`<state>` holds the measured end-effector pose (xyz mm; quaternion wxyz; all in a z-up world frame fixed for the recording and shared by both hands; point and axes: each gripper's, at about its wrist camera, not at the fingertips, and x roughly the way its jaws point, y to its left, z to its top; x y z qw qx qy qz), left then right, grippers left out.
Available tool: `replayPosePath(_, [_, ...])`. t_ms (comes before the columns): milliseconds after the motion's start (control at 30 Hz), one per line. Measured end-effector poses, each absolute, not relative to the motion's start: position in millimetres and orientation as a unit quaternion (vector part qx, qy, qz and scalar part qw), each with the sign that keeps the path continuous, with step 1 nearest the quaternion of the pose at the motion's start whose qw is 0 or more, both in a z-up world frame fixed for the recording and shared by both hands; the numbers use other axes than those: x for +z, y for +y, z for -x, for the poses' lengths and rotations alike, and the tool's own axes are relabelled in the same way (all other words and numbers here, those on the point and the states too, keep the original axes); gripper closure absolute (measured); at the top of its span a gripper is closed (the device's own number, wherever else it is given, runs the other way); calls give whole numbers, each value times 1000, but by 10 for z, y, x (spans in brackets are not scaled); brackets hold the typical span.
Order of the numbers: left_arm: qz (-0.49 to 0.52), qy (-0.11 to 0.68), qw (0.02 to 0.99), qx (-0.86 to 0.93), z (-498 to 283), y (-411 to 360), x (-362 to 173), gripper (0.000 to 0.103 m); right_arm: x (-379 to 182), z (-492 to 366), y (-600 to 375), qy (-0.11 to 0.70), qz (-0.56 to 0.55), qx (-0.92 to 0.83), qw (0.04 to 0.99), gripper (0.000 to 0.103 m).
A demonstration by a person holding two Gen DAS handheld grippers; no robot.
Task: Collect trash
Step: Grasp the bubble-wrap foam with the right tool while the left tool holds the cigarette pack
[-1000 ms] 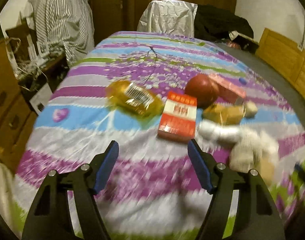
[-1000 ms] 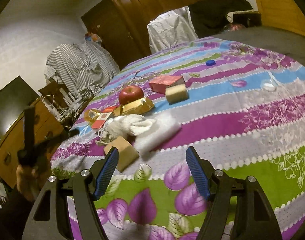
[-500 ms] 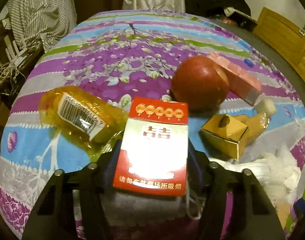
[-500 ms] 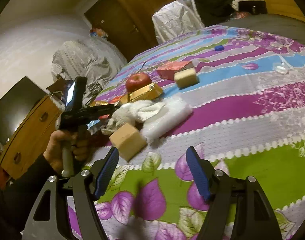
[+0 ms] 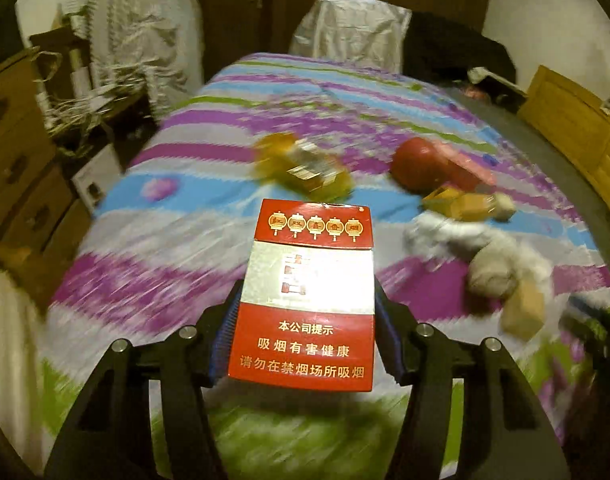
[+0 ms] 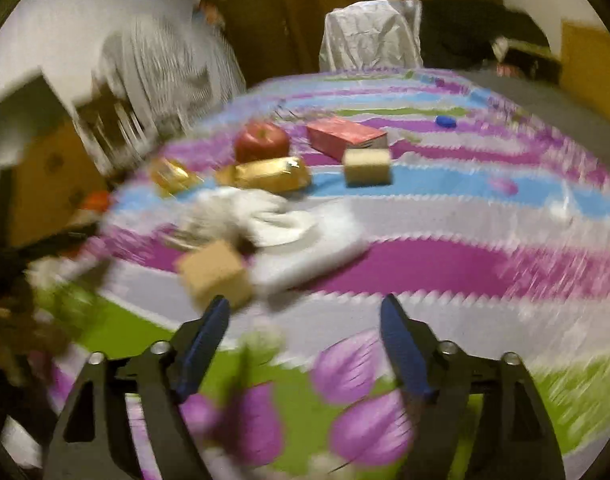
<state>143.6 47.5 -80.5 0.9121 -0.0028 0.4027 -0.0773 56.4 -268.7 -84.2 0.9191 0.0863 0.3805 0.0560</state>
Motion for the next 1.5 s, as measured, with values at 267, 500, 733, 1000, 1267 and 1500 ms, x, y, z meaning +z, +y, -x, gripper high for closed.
replayPosePath(267, [23, 425, 904, -42, -1293, 767, -974, 47, -980, -1179, -2613, 420, -2, 157, 894, 20])
replayPosePath(500, [17, 423, 905, -33, -1175, 830, -1026, 47, -1002, -867, -2738, 416, -25, 142, 898, 82])
replayPosePath(733, [21, 419, 908, -12, -1031, 974, -1050, 46, -934, -299, -2706, 412, -46, 107, 904, 67])
replayPosePath(1000, [0, 402, 916, -10, -994, 956, -1144, 46, -978, -1154, -2589, 418, 47, 104, 901, 18])
replayPosePath(1267, [-7, 393, 919, -16, -1010, 925, -1196, 41, -1041, -1498, -2690, 424, 84, 185, 882, 23])
replayPosePath(1500, [-11, 389, 921, -19, -1000, 910, -1208, 38, -936, -658, -2925, 424, 70, 135, 893, 23])
